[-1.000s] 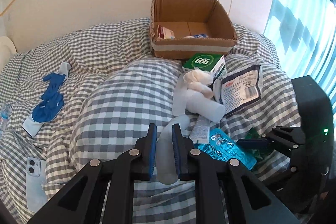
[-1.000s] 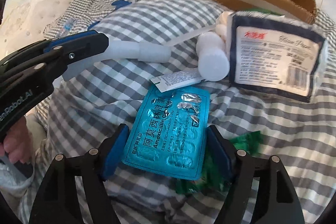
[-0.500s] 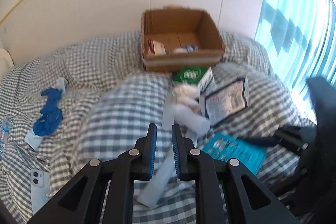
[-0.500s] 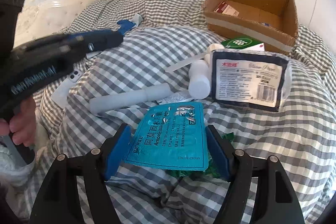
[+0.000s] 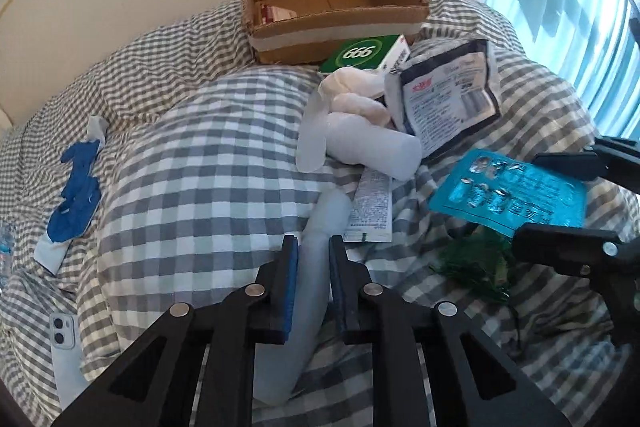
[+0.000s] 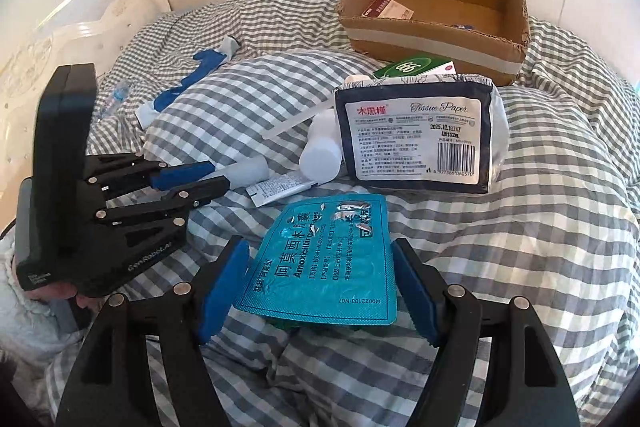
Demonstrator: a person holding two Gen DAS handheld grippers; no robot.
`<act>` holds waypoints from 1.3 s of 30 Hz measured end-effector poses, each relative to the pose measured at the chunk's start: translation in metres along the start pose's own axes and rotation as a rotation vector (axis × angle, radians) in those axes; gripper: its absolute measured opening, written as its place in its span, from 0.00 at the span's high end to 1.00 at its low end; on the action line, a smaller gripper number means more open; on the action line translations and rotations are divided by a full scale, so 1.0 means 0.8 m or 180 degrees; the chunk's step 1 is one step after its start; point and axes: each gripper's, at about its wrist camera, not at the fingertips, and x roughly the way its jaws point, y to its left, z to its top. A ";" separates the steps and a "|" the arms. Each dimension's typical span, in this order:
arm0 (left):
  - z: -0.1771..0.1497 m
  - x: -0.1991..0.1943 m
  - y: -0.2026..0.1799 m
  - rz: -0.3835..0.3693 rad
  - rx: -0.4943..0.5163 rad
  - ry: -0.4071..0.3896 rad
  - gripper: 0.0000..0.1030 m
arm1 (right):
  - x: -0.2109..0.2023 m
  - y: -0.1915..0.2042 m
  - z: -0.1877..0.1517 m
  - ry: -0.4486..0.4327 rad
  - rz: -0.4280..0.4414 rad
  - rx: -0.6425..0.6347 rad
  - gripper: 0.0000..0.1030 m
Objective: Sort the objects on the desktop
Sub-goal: 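Grasp the teal blister pack with the right gripper, then carry the white tube and blister pack with both grippers over the box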
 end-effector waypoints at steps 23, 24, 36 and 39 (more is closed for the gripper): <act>0.143 -0.075 0.013 -0.0221 0.0013 -0.0770 0.85 | -0.072 -0.028 0.080 -0.0554 -0.0058 -0.0049 0.30; 0.155 -0.072 0.011 -0.0223 0.0024 -0.0789 0.85 | -0.074 -0.031 0.087 -0.0581 -0.0069 -0.0049 0.30; 0.292 -0.003 0.023 -0.0290 0.0018 -0.0785 0.85 | -0.059 -0.114 0.216 -0.0830 -0.0235 0.0045 0.30; 0.330 0.026 0.027 -0.0283 -0.0004 -0.0771 0.85 | -0.038 -0.146 0.250 -0.0835 -0.0230 0.0156 0.30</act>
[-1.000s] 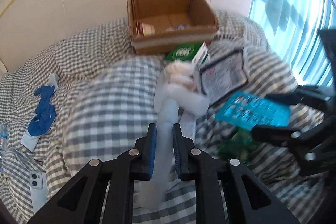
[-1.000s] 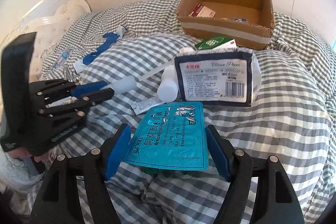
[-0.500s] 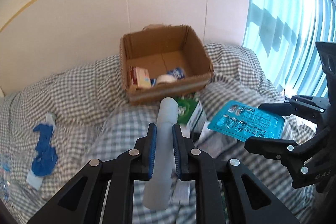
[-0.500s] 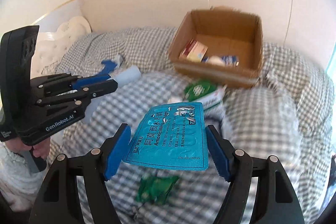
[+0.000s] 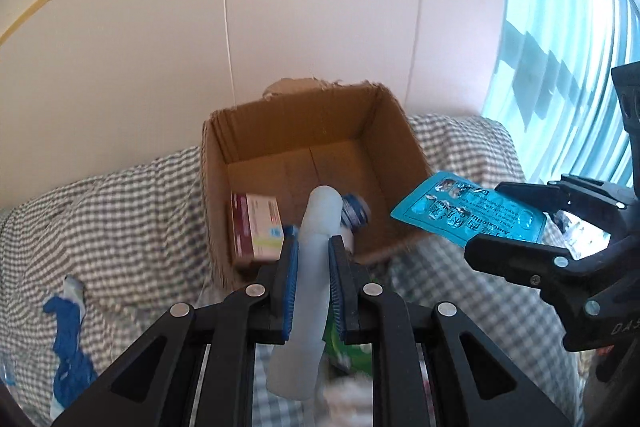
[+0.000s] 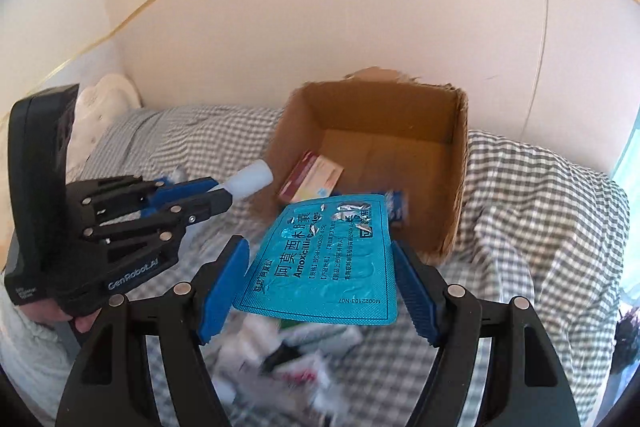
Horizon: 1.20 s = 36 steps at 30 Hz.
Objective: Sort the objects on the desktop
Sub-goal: 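Carry the white tube and blister pack with both grippers over the box, then open both grippers to drop the white tube and blister pack into the box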
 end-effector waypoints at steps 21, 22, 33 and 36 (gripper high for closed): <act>0.071 0.251 0.049 0.0158 -0.0155 0.0422 0.45 | 0.216 -0.124 0.103 0.0066 -0.0197 0.0134 0.27; 0.070 0.245 0.049 0.0183 -0.0152 0.0403 0.32 | 0.212 -0.125 0.103 0.0038 -0.0204 0.0163 0.26; 0.001 0.094 0.040 0.0374 -0.0062 0.0270 0.10 | 0.116 -0.117 0.057 -0.0238 -0.0227 0.0368 0.21; -0.027 0.065 0.035 0.0466 0.0024 0.0328 0.10 | 0.098 -0.120 0.031 -0.0150 -0.0198 0.0431 0.21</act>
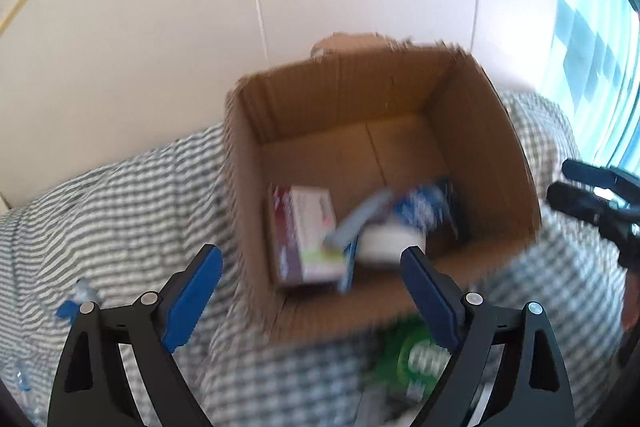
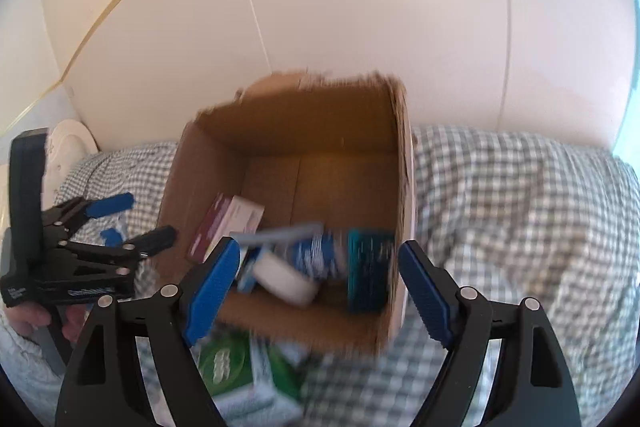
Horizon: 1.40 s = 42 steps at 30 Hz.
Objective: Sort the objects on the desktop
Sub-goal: 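Open both grippers to drop the white tube and blister pack into the box, then move both open grippers back toward the remaining items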
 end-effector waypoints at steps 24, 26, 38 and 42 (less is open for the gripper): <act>-0.256 -0.109 -0.075 -0.0011 0.0015 0.0459 0.10 | -0.188 0.147 -0.229 0.0290 0.0148 -0.0455 0.21; -0.265 -0.107 -0.083 0.0049 0.0090 0.0456 0.10 | -0.190 0.159 -0.245 0.0321 0.0160 -0.0560 0.21; -0.287 -0.079 -0.116 -0.0087 0.0414 0.0578 0.68 | -0.174 0.143 -0.297 0.0695 0.0262 -0.0403 0.21; -0.290 -0.081 -0.106 -0.0215 0.0289 0.0563 0.71 | -0.173 0.149 -0.298 0.0704 0.0293 -0.0459 0.21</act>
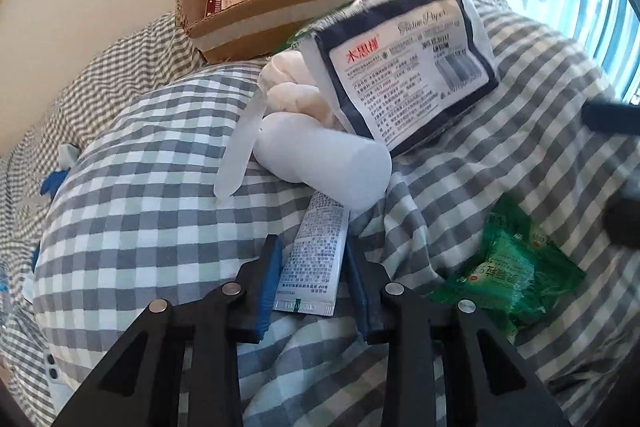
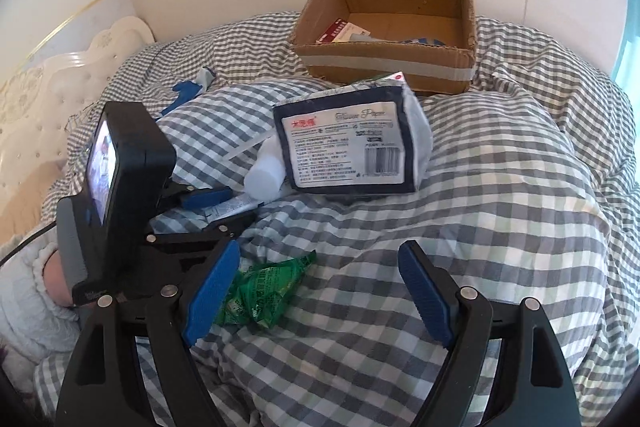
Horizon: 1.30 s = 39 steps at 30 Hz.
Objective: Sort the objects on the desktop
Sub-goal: 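Move both open grippers back toward the remaining items, then grasp the white toothpaste tube with the left gripper while the right gripper grasps the green snack packet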
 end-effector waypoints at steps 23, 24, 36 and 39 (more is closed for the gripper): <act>-0.023 -0.032 0.040 -0.0241 -0.0246 -0.0071 0.85 | 0.080 0.062 -0.033 0.0656 0.0086 -0.0467 0.21; -0.022 -0.033 0.039 -0.0239 -0.0234 -0.0073 0.85 | 0.080 0.062 -0.035 0.0652 0.0081 -0.0473 0.22; -0.016 -0.065 0.035 -0.0251 -0.0200 -0.0250 0.88 | 0.058 0.072 -0.036 0.0541 0.0071 -0.0578 0.55; -0.014 -0.071 0.039 -0.0254 -0.0234 -0.0292 0.88 | 0.046 0.067 -0.035 0.0437 0.0117 -0.0529 0.57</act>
